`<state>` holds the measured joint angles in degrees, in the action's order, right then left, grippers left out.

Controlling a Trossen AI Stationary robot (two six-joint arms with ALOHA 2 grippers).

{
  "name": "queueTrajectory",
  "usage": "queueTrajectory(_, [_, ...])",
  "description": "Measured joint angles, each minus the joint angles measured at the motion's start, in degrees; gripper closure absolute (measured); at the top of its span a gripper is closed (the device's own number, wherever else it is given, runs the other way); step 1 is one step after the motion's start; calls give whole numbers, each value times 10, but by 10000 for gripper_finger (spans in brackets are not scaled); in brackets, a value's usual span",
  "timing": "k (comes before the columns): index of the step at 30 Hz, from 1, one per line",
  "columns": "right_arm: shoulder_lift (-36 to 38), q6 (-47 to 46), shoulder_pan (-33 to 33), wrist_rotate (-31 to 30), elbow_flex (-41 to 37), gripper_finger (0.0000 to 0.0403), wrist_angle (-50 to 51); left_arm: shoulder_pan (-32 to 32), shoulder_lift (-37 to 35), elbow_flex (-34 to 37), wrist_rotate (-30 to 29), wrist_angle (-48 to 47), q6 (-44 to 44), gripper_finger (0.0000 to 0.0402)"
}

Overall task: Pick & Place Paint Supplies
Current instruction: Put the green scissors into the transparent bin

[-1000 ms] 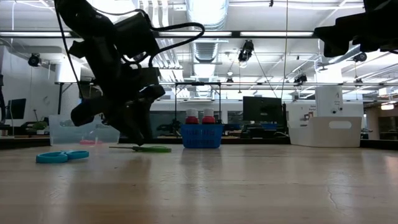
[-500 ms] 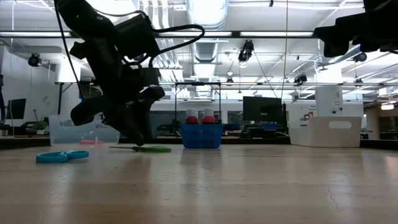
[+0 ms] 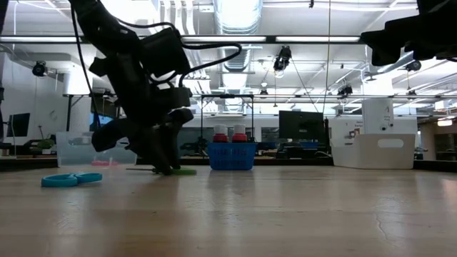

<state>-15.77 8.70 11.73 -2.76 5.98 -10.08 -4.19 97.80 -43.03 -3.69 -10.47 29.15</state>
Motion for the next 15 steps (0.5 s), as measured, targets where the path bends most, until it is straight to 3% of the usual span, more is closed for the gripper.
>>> queueTrajectory(15, [0,0,0,0,0,177,0,-9,1,-7,44,-36,-58,344])
